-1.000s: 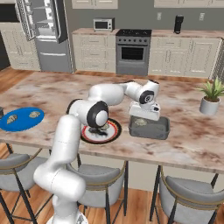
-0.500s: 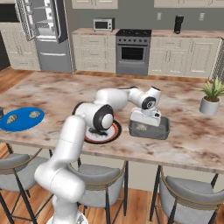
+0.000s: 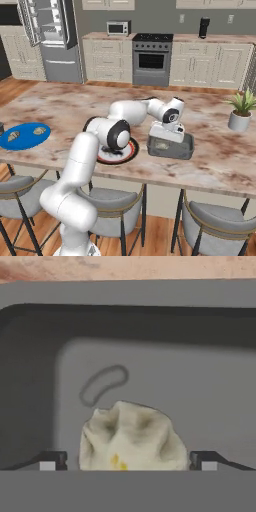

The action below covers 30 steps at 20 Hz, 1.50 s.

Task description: Place two dumplings into each of the tupperware containers and then place the containers in the fridge.

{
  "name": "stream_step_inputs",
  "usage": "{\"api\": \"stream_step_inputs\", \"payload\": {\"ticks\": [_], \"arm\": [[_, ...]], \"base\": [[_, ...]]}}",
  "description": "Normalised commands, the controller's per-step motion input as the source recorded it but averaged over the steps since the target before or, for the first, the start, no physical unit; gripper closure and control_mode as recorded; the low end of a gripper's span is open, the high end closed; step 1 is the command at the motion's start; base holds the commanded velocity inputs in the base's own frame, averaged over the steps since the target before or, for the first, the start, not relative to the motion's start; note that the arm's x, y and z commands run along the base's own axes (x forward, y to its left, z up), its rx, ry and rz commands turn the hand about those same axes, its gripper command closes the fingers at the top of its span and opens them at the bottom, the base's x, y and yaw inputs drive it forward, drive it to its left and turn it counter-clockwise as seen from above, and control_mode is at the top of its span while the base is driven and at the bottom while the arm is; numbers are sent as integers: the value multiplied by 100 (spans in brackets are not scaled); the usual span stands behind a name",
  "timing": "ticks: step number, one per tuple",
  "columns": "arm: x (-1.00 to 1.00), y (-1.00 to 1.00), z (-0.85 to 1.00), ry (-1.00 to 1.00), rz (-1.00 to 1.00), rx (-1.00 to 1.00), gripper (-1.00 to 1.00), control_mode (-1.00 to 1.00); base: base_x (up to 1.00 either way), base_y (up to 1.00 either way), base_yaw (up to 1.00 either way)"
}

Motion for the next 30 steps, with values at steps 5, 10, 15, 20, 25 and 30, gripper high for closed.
{"api": "stream_step_inputs", "payload": {"ticks": [5, 10, 15, 20, 25, 30], "arm": [[-1, 6, 55, -2, 0, 0, -100, -100], [-32, 49, 42, 0, 0, 0, -100, -100], [-51, 78, 24, 0, 0, -1, -100, -100], [-46, 91, 9, 0, 0, -3, -100, -100], [-39, 99, 1, -2, 1, -7, -100, -100], [-18, 84, 0, -10, 3, -8, -100, -100]], "base": [[0, 0, 0], [0, 0, 0], [0, 0, 0], [0, 0, 0], [0, 0, 0], [0, 0, 0]]}}
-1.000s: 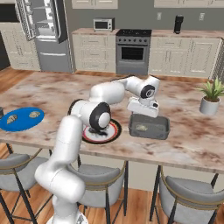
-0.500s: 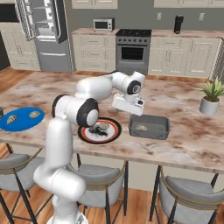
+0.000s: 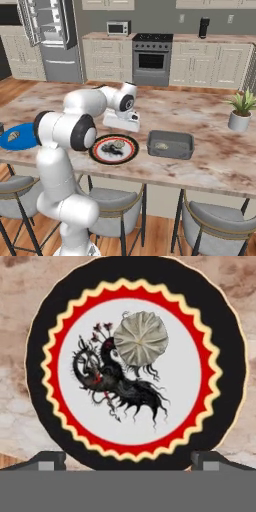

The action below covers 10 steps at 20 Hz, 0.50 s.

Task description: Place two dumplings into each of the tupperware containers and then place the containers in the fridge.

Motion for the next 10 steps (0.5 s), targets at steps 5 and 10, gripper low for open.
{"api": "stream_step_inputs", "payload": {"ticks": [5, 10], "arm": [[-11, 37, -8, -22, 0, -8, -100, -100], [14, 1, -21, -14, 0, -1, -100, -100]], "base": [[0, 0, 0], [0, 0, 0]]}}
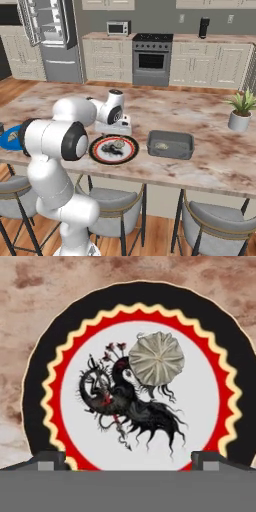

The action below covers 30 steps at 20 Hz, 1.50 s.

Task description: Place two dumplings into each of the tupperware containers and then place the containers in the fridge.

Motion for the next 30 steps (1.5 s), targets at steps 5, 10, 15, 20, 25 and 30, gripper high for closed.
{"api": "stream_step_inputs", "payload": {"ticks": [5, 10, 15, 20, 25, 30], "arm": [[22, 0, -34, -6, 0, 0, -100, -100], [47, 0, -35, -6, 0, 0, -100, -100], [33, -4, -17, -6, 0, 0, -100, -100], [18, -7, -23, -7, 0, 0, -100, -100], [6, -3, -28, -4, 0, 0, -100, -100], [8, -1, -15, -1, 0, 0, -100, -100]], "base": [[0, 0, 0], [0, 0, 0], [0, 0, 0], [0, 0, 0], [0, 0, 0], [0, 0, 0]]}}
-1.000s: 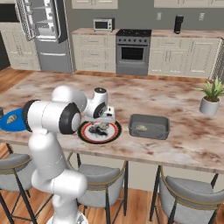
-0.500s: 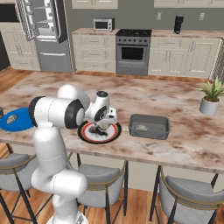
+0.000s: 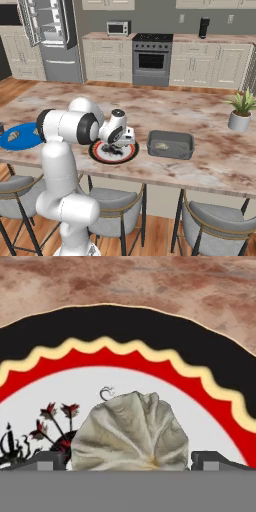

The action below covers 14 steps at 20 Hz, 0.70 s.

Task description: Place two dumplings into each of the tupperware containers and then place the containers in the fridge.

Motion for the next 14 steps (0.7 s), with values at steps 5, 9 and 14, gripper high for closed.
{"api": "stream_step_inputs", "payload": {"ticks": [5, 9, 14], "arm": [[15, -4, -12, -2, 0, 0, -100, -100], [4, 0, -19, 0, 0, 0, 100, -100], [0, -1, 0, 0, 0, 0, 100, -100]], "base": [[0, 0, 0], [0, 0, 0], [0, 0, 0]]}}
